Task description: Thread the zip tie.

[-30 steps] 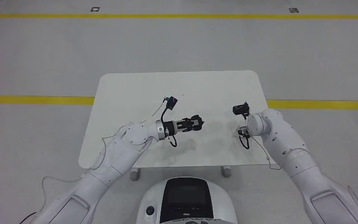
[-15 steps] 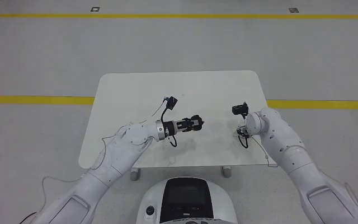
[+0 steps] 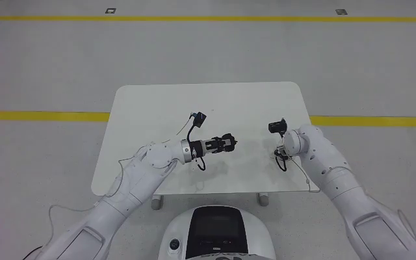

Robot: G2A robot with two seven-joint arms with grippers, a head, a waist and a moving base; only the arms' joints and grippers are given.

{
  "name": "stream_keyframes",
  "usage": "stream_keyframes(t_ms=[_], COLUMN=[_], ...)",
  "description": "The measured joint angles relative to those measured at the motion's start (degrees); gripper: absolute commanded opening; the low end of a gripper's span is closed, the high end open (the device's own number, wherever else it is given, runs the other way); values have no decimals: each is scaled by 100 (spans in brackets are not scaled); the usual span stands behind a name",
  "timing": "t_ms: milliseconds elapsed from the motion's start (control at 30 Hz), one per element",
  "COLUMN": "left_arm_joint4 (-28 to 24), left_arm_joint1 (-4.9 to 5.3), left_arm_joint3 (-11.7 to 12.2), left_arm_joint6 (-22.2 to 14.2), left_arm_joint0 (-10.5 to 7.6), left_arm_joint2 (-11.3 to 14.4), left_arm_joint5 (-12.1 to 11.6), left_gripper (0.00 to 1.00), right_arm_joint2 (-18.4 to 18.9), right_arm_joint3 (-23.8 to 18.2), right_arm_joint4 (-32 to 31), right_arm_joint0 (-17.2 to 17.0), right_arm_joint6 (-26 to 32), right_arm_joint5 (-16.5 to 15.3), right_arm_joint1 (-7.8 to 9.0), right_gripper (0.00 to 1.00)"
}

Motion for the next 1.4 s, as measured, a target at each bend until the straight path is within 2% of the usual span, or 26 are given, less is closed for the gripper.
stream_keyframes(t_ms=[633, 733, 900, 1100, 1400], left_arm_joint4=[0, 0, 0, 0, 0], left_arm_joint1=[0, 0, 0, 0, 0], left_arm_joint3=[0, 0, 0, 0, 0], left_arm_joint6=[0, 0, 0, 0, 0], left_arm_joint0=[0, 0, 0, 0, 0], left_arm_joint2=[0, 0, 0, 0, 0], left_arm_joint5=[0, 0, 0, 0, 0], left_gripper=[0, 0, 0, 0, 0], right_arm_joint2=[-15, -9, 19, 234, 933], right_arm_joint3=[268, 286, 254, -150, -1357], right_arm_joint4=[-87, -98, -163, -322, -502], right_arm_joint0=[103, 106, 95, -78, -754], right_arm_joint6=[-19, -20, -15, 93, 246], right_arm_joint5=[-21, -33, 17, 123, 151], right_arm_joint1=[-109, -121, -129, -54, 179], right_gripper=[9, 1, 0, 0, 0])
